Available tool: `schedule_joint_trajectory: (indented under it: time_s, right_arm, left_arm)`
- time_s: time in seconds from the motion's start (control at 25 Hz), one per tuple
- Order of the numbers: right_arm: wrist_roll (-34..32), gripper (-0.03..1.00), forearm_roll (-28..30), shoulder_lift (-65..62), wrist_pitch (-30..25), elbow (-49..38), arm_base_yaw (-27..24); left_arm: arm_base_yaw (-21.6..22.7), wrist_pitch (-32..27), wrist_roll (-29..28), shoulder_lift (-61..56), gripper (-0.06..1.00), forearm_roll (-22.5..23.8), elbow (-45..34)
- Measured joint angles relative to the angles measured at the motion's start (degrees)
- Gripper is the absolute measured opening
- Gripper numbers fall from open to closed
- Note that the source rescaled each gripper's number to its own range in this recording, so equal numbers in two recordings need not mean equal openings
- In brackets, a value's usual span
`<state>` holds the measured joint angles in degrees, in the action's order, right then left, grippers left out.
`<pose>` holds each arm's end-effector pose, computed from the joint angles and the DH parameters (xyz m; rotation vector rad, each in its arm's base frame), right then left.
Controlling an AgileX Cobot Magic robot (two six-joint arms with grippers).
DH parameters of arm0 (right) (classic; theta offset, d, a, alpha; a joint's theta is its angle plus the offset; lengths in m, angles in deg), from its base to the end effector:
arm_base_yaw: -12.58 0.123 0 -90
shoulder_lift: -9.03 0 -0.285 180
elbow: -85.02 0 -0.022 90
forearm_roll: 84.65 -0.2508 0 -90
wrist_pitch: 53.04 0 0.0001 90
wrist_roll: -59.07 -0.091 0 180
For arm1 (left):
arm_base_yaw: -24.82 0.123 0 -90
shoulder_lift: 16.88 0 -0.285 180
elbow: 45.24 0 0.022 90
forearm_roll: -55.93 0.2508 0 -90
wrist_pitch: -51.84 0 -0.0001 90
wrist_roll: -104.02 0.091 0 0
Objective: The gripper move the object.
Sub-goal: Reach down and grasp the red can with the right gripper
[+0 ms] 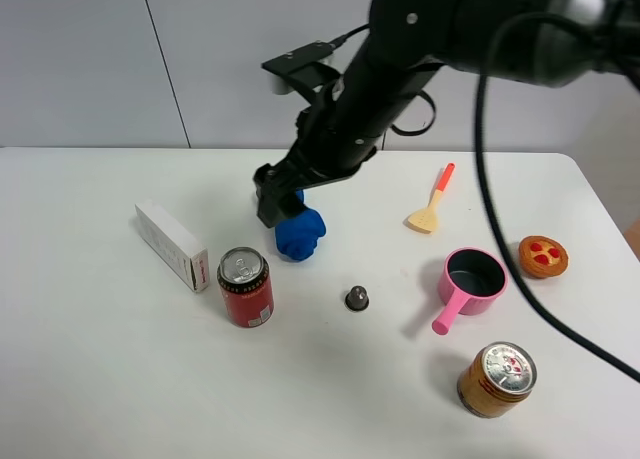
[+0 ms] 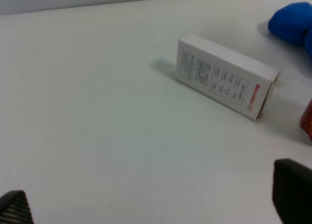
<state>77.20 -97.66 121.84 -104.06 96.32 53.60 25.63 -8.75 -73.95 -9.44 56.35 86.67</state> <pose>0.2935 0.2764 0.2782 -1.2071 2.3991 0.4092 -0.0066 0.0005 0.2798 0.0212 2.0268 0.0401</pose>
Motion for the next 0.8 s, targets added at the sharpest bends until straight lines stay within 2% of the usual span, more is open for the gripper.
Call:
schedule_joint_trajectory:
  time_s: [0.12, 0.24, 0.52, 0.8]
  right_arm:
    - [-1.51, 1.0, 0.01, 5.07, -2.96, 6.78, 2.19]
    - [-1.9, 1.0, 0.54, 7.96, -4.84, 9.86, 3.85]
    - [-2.18, 1.0, 1.07, 11.02, -5.37, 10.21, 7.48]
    - [-4.2, 1.0, 3.04, 13.84, -6.79, 10.35, 8.38]
  left_arm:
    - [0.0, 0.0, 0.0, 0.0, 1.0, 0.0, 0.0]
    - [0.0, 0.0, 0.0, 0.0, 1.0, 0.0, 0.0]
    - [0.0, 0.0, 0.0, 0.0, 1.0, 0.0, 0.0]
    - [0.0, 0.0, 0.0, 0.0, 1.0, 0.0, 0.0]
